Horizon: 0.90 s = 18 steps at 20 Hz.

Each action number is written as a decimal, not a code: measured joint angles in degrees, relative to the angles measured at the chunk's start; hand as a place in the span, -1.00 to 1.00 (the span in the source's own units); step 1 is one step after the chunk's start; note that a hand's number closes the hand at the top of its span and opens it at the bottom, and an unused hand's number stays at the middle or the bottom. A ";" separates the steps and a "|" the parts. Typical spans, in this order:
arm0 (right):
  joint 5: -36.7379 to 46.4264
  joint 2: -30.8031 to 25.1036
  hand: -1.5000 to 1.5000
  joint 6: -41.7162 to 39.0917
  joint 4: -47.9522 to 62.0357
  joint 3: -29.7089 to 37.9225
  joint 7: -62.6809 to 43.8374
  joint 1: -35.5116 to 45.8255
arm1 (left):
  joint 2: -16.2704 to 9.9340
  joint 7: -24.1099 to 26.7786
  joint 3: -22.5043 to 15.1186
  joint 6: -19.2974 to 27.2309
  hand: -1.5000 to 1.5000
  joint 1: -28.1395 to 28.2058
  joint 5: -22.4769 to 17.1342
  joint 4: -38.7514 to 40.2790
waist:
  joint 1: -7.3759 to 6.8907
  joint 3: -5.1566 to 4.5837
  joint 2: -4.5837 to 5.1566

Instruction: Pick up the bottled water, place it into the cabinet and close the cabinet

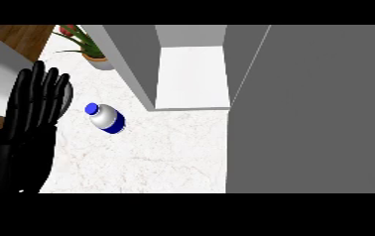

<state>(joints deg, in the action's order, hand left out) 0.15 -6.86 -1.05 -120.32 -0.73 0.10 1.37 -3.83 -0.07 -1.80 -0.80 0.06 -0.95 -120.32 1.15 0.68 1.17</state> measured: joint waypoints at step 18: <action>-8.13 0.53 -1.00 -9.26 -19.05 -11.06 -4.36 -25.60 | -5.76 -9.63 14.55 -3.45 -1.00 -5.43 -16.72 9.17 | -0.69 -0.67 -1.34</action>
<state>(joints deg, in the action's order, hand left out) -7.98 -6.34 -10.31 -139.37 -11.79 -4.26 -24.23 -9.59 -9.70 12.75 -4.26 -5.37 -17.67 -111.16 0.46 0.01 -0.17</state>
